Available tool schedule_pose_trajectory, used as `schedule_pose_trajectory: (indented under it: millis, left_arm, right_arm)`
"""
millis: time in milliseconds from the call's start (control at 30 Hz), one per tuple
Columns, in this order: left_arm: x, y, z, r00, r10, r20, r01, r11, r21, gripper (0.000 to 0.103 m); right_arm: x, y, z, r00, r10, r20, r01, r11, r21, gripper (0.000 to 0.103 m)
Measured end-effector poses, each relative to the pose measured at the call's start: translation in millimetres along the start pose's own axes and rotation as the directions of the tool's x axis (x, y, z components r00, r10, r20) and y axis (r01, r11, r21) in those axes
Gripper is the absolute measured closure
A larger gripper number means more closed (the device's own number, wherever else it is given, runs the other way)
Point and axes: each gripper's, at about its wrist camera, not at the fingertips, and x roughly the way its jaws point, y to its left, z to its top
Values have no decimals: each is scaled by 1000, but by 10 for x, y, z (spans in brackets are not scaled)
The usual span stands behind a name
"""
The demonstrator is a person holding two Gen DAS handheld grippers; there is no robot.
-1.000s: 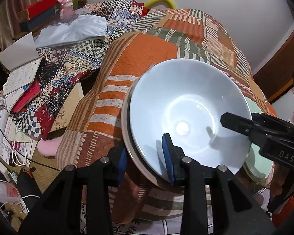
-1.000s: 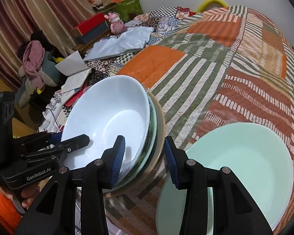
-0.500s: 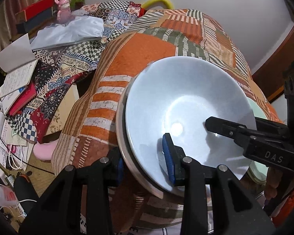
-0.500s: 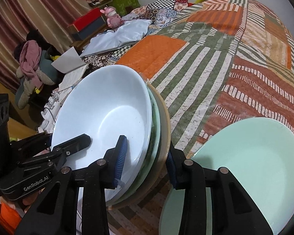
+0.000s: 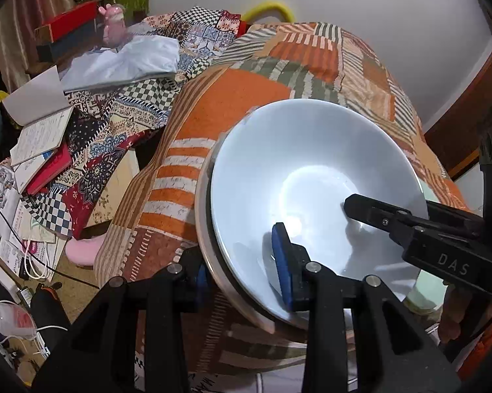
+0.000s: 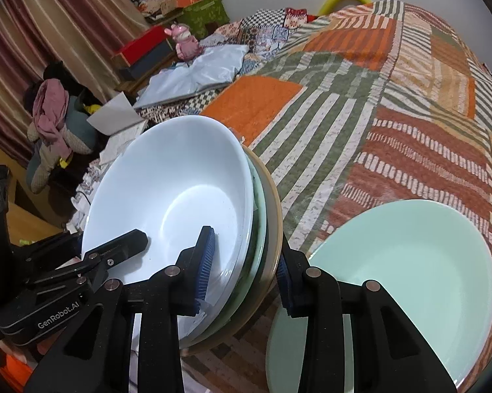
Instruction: Organize plates and bowls
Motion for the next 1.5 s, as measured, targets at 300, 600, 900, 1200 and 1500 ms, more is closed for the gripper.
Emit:
schedule_pose_trajectory:
  millis: [300, 600, 900, 1200, 1500]
  left_arm:
    - [-251, -288, 60, 998, -24, 54, 22, 999, 38, 70]
    - [-370, -634, 85, 996, -53, 71, 47, 995, 87, 70]
    - [-376, -985, 56, 995, -82, 57, 73, 987, 141, 70]
    - [-319, -1357, 0, 993, -111, 38, 101, 974, 201, 70]
    - [-187, -1650, -44, 992, -126, 3, 121, 963, 240, 70]
  right_arm:
    - [-392, -94, 18, 995, -25, 92, 25, 1000, 2, 71]
    - [-677, -279, -44, 988, -53, 145, 51, 998, 22, 71]
    - [-914, -510, -188, 980, -86, 179, 73, 994, 76, 71]
    - [-1116, -749, -352, 974, -124, 191, 101, 987, 125, 71]
    - [-1176, -964, -474, 972, -147, 186, 116, 979, 169, 71]
